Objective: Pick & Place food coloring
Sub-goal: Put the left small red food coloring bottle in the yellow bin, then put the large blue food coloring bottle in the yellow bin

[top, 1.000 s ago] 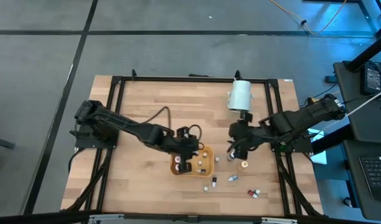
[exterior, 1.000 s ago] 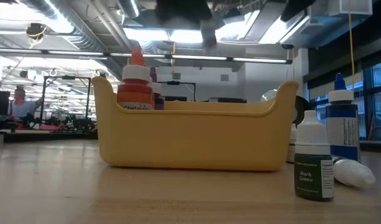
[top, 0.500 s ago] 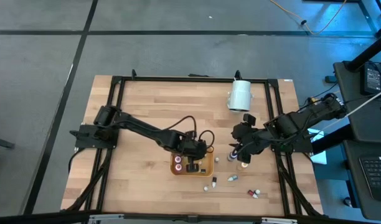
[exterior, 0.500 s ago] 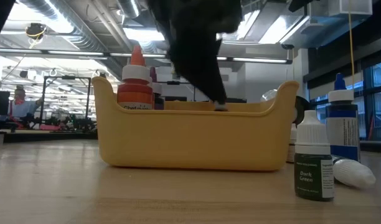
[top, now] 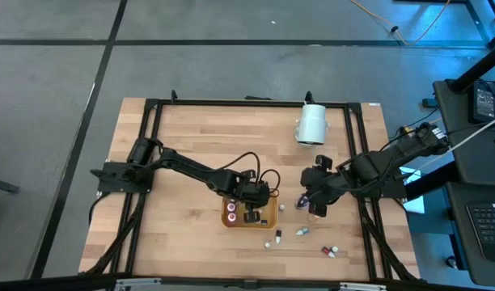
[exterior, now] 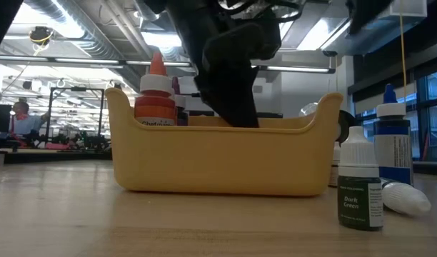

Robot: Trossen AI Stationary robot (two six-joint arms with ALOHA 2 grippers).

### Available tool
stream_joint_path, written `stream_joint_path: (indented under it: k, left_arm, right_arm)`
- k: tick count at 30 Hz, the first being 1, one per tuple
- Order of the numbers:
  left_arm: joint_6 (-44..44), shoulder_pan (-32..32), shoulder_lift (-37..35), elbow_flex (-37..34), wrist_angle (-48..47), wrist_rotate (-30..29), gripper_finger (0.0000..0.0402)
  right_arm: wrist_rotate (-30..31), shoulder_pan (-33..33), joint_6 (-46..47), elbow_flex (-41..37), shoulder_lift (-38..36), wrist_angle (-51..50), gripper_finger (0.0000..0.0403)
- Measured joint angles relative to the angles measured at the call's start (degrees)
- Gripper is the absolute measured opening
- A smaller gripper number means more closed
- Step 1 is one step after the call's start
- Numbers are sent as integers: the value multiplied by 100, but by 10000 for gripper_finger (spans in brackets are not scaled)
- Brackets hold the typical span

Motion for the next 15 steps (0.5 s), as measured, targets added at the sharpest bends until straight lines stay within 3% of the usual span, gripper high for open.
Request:
stream_joint_path:
  k: [3, 15]
  left_arm:
    - [2, 2, 0, 0, -6, 1, 88]
    - [249, 16, -53, 83, -87, 7, 65]
  right_arm:
    - [-352, 0, 135, -367, 0, 11, 227]
    - [-639, 0, 123, -1273, 2, 653, 227]
